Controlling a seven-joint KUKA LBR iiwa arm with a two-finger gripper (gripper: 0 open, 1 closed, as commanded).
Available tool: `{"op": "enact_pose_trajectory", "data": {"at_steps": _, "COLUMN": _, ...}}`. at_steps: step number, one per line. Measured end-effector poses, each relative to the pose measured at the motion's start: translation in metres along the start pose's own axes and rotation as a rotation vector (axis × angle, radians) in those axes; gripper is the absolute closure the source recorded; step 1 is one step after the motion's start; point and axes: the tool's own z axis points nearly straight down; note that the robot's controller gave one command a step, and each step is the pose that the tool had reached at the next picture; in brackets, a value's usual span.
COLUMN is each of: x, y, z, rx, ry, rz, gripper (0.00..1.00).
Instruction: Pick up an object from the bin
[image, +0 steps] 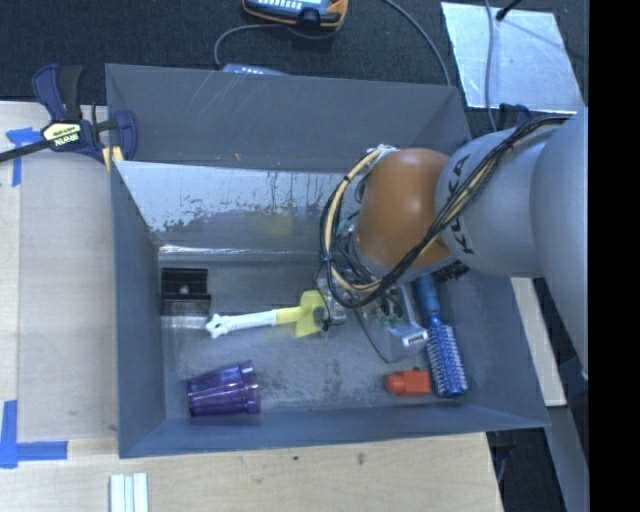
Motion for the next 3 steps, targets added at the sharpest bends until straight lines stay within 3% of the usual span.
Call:
{"op": "enact_pose_trajectory", "data": {"at_steps": 1, "x": 0.000, "y": 0.001, "z": 0.000, "rx": -0.001, "ry": 0.000, "rz": -0.001, "gripper": 1.00}}
{"op": "enact_pose_trajectory", "data": {"at_steps": 2, "x": 0.007, "y": 0.000, "z": -0.119, "rx": 0.000, "ry": -0.003, "rz": 0.021, "gripper": 1.00}}
{"op": "enact_pose_trajectory", "data": {"at_steps": 3, "x": 0.007, "y": 0.000, "z": -0.119, "rx": 0.000, "ry": -0.003, "rz": 0.021, "gripper": 1.00}}
